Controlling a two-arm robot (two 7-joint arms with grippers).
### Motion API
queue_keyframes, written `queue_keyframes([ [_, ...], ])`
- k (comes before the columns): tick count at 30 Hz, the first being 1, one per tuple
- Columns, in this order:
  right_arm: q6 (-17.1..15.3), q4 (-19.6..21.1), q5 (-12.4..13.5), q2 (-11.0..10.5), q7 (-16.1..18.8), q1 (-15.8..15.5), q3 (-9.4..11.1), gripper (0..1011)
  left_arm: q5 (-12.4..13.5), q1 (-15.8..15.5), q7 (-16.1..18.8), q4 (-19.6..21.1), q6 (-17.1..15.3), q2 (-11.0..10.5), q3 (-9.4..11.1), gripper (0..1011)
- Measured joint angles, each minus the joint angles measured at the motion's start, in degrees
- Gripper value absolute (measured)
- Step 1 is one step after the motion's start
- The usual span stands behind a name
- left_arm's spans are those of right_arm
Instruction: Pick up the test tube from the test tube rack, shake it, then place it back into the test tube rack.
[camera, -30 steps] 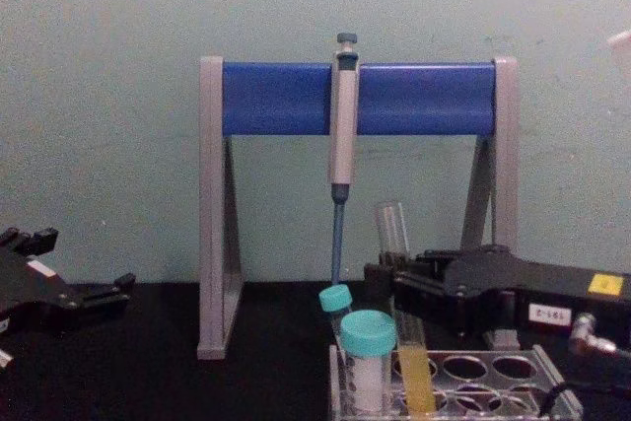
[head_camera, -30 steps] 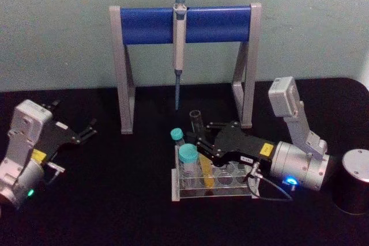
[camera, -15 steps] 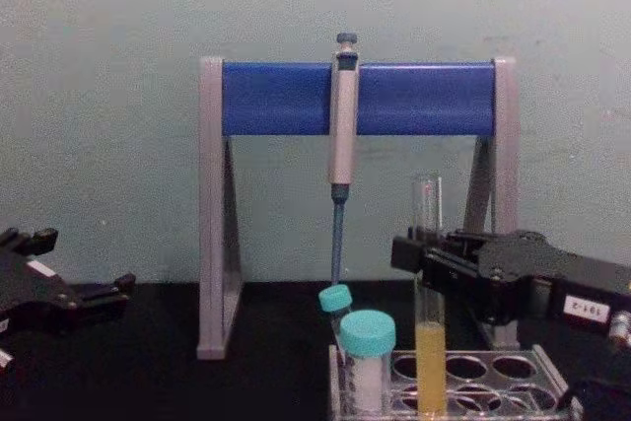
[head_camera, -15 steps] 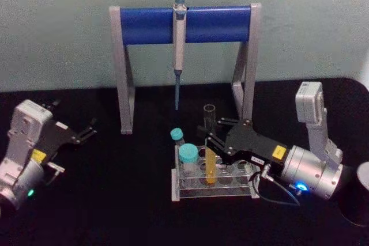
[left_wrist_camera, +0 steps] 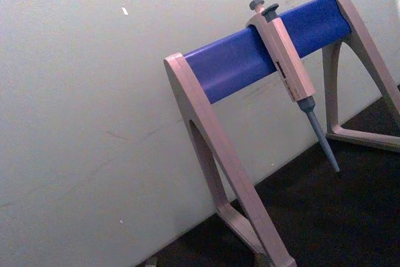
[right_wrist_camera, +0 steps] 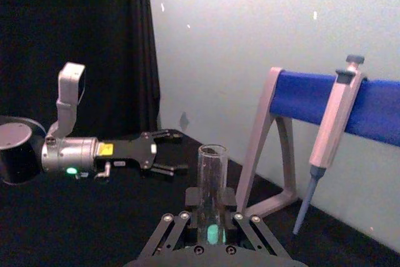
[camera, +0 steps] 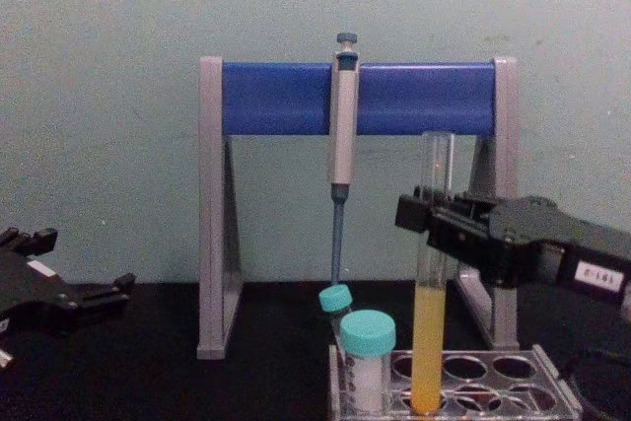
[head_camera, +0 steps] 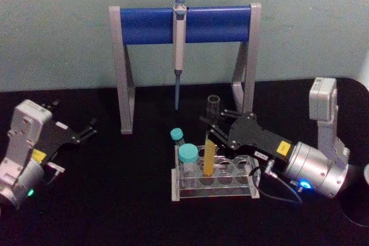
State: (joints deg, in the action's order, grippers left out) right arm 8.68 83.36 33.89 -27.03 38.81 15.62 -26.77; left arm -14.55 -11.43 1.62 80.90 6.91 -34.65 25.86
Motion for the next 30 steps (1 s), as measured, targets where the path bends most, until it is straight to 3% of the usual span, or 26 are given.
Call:
queue_keyframes([
  [13, 0.05, 2.15, -0.34, 0.15, -2.51, 0.99, 1.56, 224, 0.00, 0.00, 0.00, 0.00, 0.00, 0.00, 0.00, 1001],
  [30, 0.48, -2.06, -5.14, 4.85, -9.48, 3.83, 3.66, 224, 0.00, 0.00, 0.00, 0.00, 0.00, 0.00, 0.00, 1001],
])
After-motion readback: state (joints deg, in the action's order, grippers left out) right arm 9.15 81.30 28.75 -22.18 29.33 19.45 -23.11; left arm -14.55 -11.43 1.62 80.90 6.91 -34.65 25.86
